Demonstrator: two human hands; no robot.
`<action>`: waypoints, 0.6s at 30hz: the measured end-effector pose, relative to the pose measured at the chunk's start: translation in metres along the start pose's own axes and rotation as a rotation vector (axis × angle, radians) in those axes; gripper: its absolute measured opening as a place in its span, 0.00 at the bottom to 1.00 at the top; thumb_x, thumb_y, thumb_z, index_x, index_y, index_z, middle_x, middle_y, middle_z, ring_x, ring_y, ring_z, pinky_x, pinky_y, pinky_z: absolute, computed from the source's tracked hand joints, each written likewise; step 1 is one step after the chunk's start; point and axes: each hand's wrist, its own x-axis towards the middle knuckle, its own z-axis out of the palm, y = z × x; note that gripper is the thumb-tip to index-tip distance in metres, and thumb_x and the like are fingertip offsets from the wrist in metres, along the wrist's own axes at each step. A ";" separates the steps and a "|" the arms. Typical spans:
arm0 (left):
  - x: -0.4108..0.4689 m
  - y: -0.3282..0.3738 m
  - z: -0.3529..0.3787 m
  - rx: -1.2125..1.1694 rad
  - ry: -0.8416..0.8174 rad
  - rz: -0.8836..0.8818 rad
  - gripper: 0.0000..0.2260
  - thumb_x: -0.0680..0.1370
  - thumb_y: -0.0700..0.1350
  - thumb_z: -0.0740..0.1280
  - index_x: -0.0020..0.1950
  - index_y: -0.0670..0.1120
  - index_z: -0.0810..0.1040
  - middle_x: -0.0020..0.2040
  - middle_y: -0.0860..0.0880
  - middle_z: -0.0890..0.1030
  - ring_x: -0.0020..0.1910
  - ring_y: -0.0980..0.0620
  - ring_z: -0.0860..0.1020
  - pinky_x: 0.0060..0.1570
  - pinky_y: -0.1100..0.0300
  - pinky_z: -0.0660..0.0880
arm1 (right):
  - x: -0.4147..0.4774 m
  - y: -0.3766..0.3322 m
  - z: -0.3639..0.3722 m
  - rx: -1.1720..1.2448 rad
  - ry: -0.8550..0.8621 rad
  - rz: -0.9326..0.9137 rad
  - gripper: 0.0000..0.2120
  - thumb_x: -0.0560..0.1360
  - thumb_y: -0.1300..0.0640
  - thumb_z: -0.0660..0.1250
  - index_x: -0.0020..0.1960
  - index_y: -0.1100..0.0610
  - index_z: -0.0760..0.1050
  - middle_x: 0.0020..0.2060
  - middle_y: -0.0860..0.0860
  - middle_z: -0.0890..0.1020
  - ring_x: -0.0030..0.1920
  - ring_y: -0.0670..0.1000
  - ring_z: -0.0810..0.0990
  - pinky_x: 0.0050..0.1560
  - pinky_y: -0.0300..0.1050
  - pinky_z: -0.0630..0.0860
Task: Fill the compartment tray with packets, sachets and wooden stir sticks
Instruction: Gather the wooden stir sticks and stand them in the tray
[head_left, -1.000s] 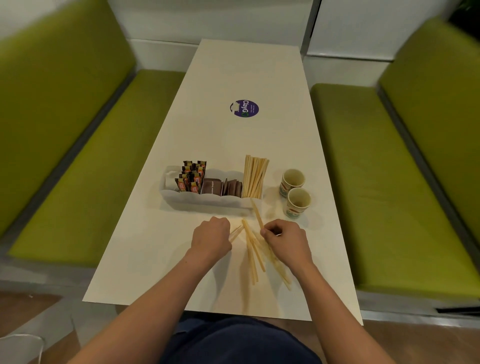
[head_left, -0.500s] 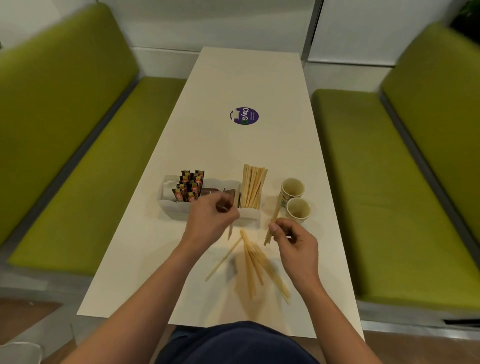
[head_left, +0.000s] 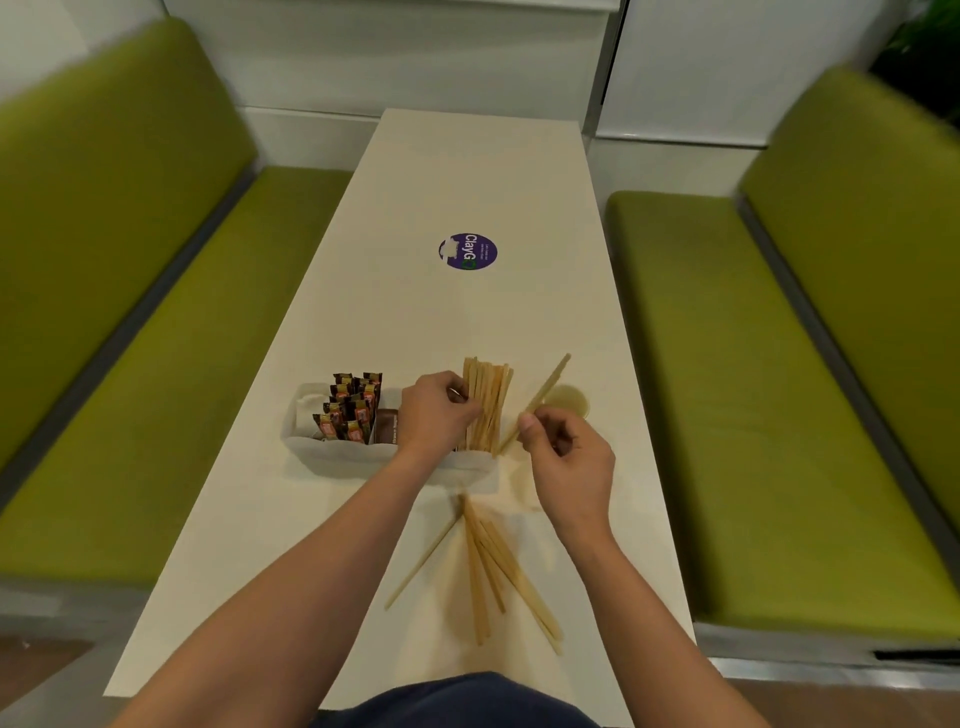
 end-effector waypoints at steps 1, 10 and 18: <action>0.002 -0.001 0.002 0.019 -0.004 -0.006 0.04 0.69 0.43 0.74 0.42 0.47 0.82 0.34 0.49 0.83 0.37 0.49 0.82 0.40 0.52 0.81 | 0.008 -0.002 0.006 -0.028 -0.007 0.002 0.01 0.78 0.51 0.72 0.49 0.48 0.82 0.40 0.43 0.85 0.44 0.43 0.84 0.46 0.32 0.78; 0.003 -0.005 0.007 0.076 -0.013 0.076 0.09 0.71 0.36 0.72 0.46 0.47 0.77 0.37 0.51 0.80 0.37 0.53 0.79 0.39 0.54 0.79 | 0.046 -0.003 0.039 -0.334 -0.092 0.067 0.07 0.78 0.51 0.70 0.50 0.53 0.84 0.41 0.43 0.84 0.43 0.43 0.82 0.44 0.39 0.78; 0.001 -0.011 0.004 0.138 -0.002 0.159 0.10 0.74 0.39 0.69 0.55 0.44 0.81 0.43 0.51 0.80 0.44 0.51 0.79 0.49 0.54 0.79 | 0.037 -0.003 0.048 -0.580 -0.143 0.094 0.12 0.78 0.52 0.66 0.42 0.55 0.85 0.35 0.49 0.84 0.39 0.52 0.82 0.41 0.50 0.81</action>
